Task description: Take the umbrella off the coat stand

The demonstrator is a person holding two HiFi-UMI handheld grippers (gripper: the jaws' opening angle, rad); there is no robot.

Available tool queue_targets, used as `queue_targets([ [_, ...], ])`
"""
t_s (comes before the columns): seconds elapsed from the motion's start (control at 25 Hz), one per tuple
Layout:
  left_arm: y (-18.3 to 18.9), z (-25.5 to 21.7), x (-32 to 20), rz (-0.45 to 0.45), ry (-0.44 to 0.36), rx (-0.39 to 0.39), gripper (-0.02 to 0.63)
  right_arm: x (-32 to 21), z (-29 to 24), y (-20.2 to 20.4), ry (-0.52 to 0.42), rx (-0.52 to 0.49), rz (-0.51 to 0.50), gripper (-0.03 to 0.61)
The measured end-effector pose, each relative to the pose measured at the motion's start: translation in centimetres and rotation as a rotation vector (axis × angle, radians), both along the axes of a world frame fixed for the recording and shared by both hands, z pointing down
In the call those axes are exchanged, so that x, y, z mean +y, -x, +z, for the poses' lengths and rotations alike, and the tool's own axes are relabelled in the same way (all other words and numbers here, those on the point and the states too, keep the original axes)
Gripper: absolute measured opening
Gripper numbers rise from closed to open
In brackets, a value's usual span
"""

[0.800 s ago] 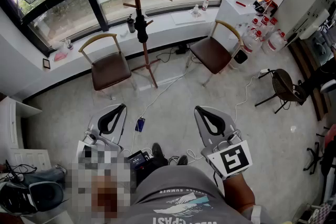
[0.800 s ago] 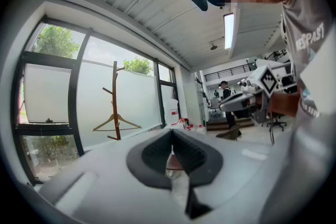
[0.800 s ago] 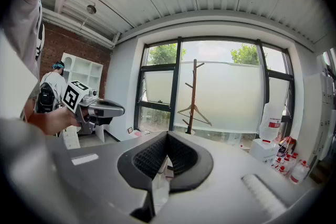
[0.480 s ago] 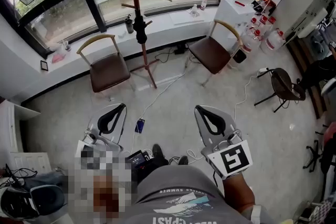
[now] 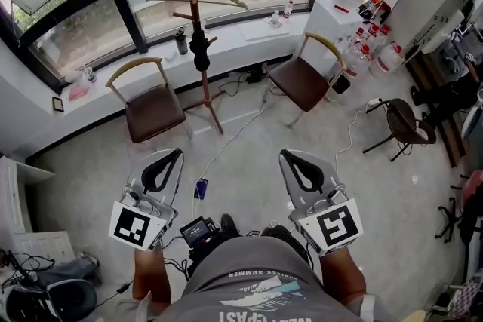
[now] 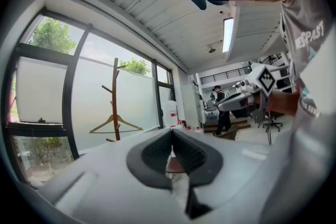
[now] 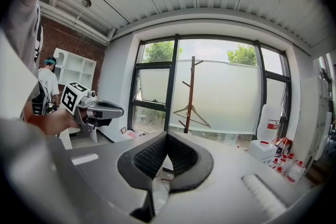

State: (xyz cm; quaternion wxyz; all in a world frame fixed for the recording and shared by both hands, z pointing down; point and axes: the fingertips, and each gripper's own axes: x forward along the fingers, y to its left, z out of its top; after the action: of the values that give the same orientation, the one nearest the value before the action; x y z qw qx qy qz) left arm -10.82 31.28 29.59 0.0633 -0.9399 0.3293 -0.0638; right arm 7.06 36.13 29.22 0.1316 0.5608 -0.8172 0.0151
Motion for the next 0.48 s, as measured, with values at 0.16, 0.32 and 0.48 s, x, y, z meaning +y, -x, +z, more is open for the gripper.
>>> queue_targets([
  [0.16, 0.7, 0.0, -1.2, 0.004, -0.006, 0.006, 0.002, -1.3, 0.0, 1.0, 0.002, -0.023, -0.007, 0.002],
  [0.32, 1.0, 0.3, -2.7, -0.006, 0.009, 0.014, 0.002, -3.3, -0.3, 1.2, -0.009, -0.047, -0.037, 0.002],
  [0.48, 0.4, 1.1, -4.5, -0.029, 0.023, 0.006, 0.002, -6.0, -0.1, 0.3, -0.007, -0.055, -0.051, 0.002],
])
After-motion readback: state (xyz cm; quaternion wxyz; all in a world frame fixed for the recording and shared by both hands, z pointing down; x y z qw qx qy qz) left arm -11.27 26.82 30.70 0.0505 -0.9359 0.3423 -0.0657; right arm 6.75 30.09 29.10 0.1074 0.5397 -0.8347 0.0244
